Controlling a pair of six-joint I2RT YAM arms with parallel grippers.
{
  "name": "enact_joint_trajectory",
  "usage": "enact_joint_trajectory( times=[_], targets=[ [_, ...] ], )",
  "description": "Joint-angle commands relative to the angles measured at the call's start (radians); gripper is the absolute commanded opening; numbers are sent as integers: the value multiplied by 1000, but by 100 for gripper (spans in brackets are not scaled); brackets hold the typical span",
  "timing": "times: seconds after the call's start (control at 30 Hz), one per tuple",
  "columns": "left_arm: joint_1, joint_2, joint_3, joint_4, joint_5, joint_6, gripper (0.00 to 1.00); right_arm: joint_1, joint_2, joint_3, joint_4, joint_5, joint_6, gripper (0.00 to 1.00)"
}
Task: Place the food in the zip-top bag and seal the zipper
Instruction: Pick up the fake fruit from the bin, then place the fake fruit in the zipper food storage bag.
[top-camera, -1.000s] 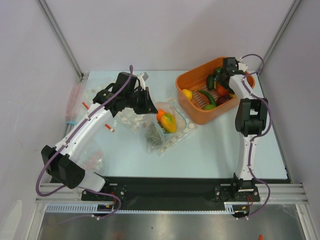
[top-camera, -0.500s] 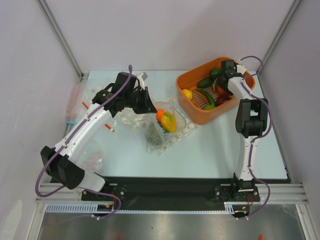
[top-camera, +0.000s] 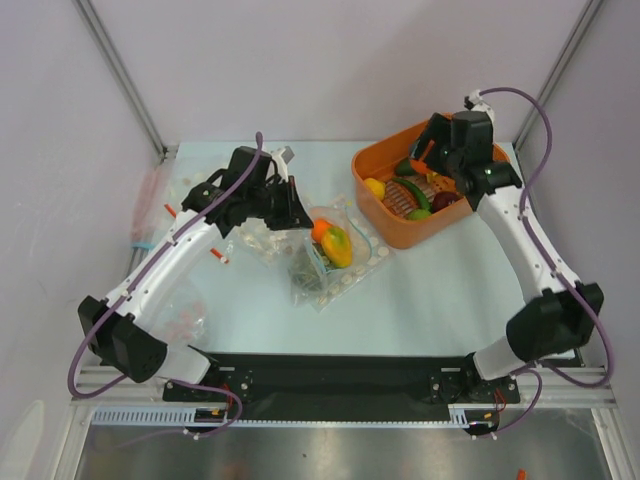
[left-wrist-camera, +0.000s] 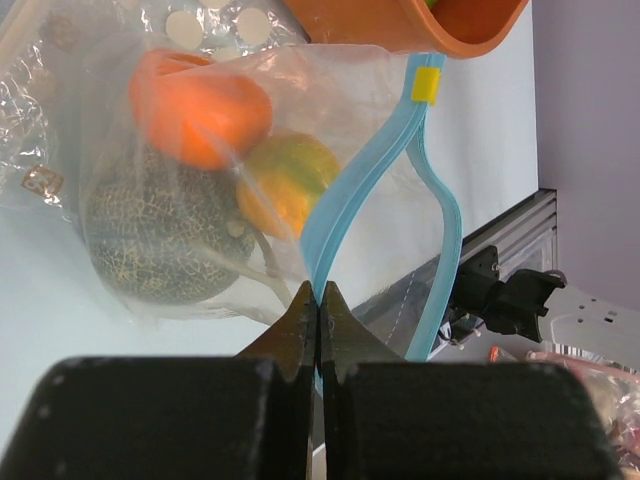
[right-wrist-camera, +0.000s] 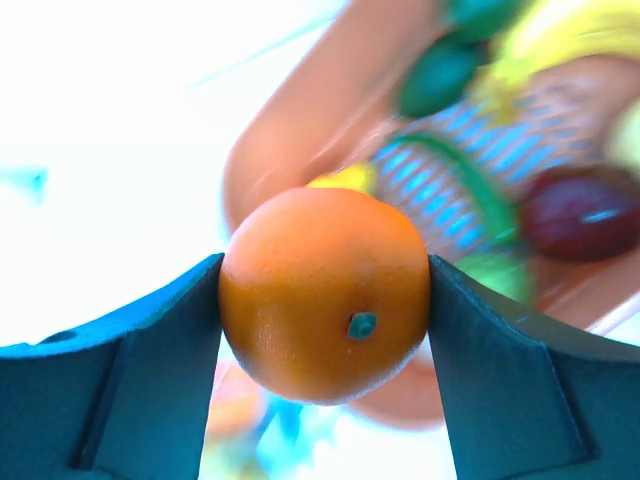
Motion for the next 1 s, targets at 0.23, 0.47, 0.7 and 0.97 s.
enact_joint_trajectory(
  times=[0.23,0.47,0.7,0.97],
  targets=[
    [-5,-58,-3,-21,33,-6,0,374,-292,-206,52,-216,-61,42],
    [-5,-64,-25,-19,45,-32,0,537,-306,-264,121,-196,-44,41],
    [-5,-53,-8,-30,47,-32,1,625,-292,-356,174,-198,-16,40],
    [-3,-61,-19,-30,48,-35,1,672,-249,-425,208,-187,10,52]
  ],
)
